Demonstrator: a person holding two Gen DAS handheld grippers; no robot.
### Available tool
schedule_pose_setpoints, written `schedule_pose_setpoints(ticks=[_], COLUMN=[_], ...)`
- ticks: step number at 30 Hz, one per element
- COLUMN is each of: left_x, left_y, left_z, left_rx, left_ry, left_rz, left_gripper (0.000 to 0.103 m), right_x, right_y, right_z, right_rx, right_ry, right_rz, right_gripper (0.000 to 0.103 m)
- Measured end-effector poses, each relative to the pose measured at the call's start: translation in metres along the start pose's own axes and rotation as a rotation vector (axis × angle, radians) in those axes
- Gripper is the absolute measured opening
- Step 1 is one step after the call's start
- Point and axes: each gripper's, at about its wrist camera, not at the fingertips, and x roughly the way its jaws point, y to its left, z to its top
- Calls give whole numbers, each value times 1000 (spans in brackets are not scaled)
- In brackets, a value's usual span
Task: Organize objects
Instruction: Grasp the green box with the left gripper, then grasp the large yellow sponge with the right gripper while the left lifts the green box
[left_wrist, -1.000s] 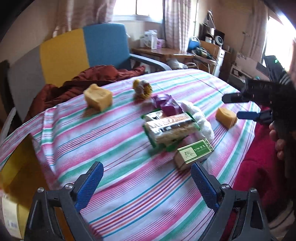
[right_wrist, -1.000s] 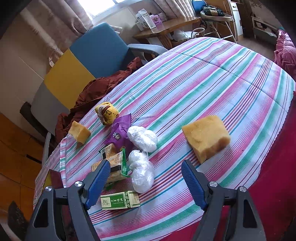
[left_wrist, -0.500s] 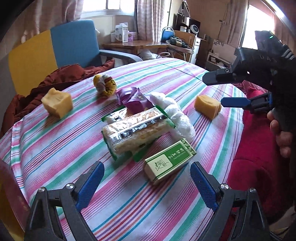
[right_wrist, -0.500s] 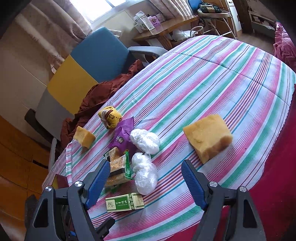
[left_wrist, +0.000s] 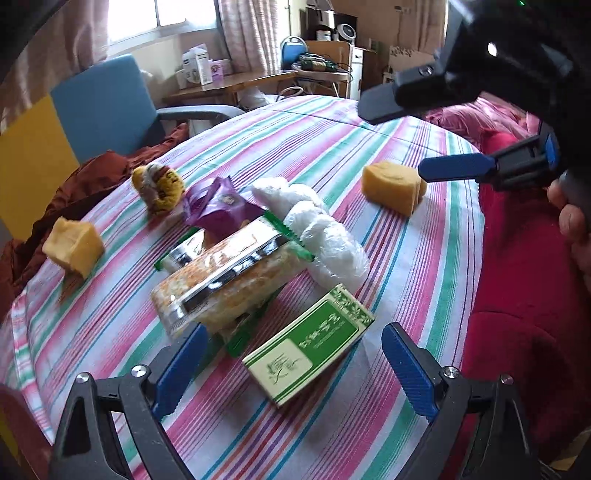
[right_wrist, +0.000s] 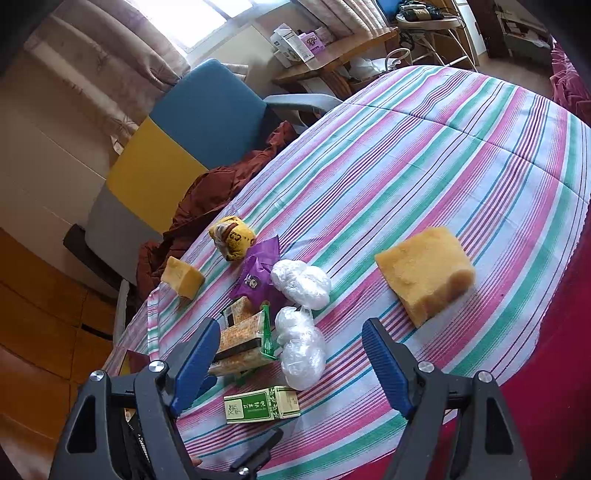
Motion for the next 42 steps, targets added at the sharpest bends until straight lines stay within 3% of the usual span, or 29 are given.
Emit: schedule_pose_setpoints(ticks=[5,6,8,14,21,26,30,37,40,42], left_x=[19,21,21,-3,-24,-27,-27,-26,-26,-26], left_y=[-4,-4,0,18,31,37,34,35,35,34], left_z=[3,1,-2,-30,-74,-84,-84,-84,-84,-84], left_rx=[-2,-14,-57,-198,-287,-297,-294,-294,-295,-293], left_ry=[24,24,15,-8,-9,-20,-37,-52,-56,-59], left_rz=[14,25,41,4,113,107,116,113,112,115], left_gripper=[96,91,68,69,68,68,68,68,68,68], right_x=[-1,-1,-1,-1,2,12,19,65,90,95], right_y=[-1,-1,-1,-1,0,1,-7,-31,-44,-51], right_z=[0,0,0,0,0,9,30,62,64,68], right_rx=[1,1,1,0,1,-29,-76,-132,-114,-89], right_ry=[1,1,0,5,26,91,110,266,378,384], right_rz=[1,1,1,8,-10,-124,-305,-552,-575,-579], right_gripper=[81,81,81,81,81,81,81,81,83,79])
